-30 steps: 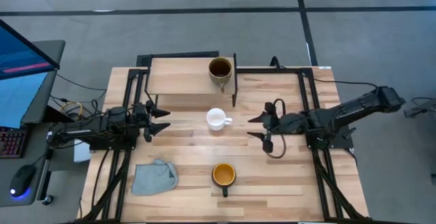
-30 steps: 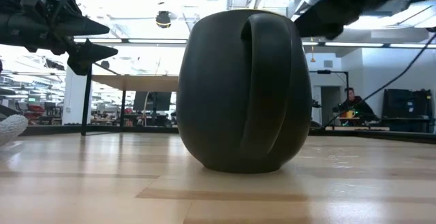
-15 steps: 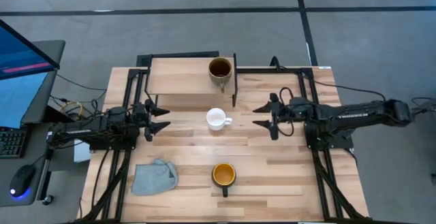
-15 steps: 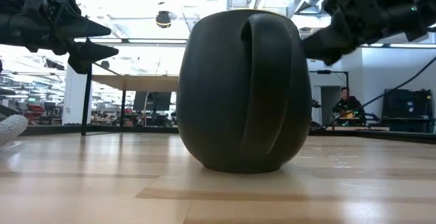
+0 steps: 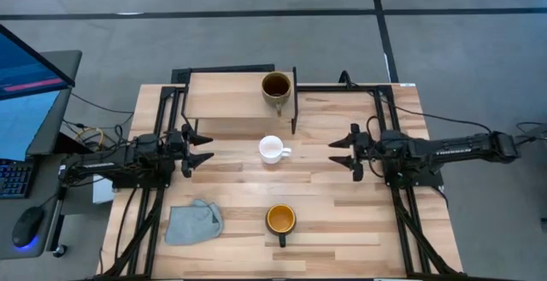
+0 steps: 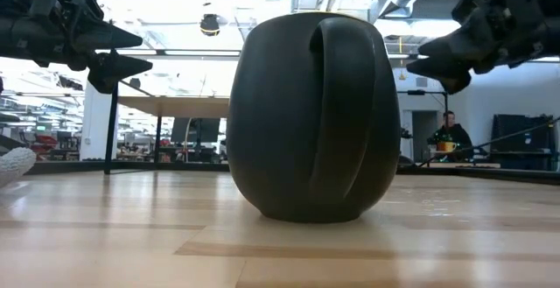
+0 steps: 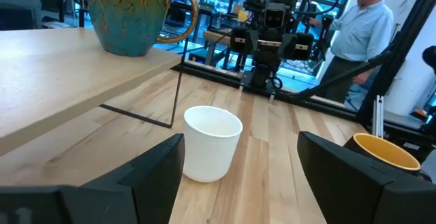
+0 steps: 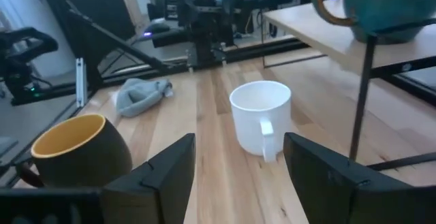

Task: Stack small to large cups/mugs on shelf
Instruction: Put the black yellow mug on the shelf

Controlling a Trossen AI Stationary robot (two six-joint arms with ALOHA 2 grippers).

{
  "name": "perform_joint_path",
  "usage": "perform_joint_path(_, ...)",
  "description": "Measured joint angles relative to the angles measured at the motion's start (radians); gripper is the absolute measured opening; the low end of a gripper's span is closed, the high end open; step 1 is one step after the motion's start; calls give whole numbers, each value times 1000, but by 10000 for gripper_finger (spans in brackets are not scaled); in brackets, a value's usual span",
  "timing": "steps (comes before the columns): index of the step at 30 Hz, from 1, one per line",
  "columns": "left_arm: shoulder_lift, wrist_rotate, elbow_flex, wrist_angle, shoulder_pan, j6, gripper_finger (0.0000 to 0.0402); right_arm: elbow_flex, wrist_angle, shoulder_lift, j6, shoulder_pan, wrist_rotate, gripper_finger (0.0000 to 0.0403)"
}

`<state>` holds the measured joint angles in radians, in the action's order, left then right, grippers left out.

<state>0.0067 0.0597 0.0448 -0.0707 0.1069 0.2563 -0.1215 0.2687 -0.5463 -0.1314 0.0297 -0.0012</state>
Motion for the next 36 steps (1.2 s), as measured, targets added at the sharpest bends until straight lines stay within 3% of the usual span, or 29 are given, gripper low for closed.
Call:
perform_joint_path(10,0,0,0,0,0,-10,277,114,-4,150,-2,-17,29,244)
perform_joint_path(36,0,8,0,1,0,-10,277,116,-254,460,100,52,24,244)
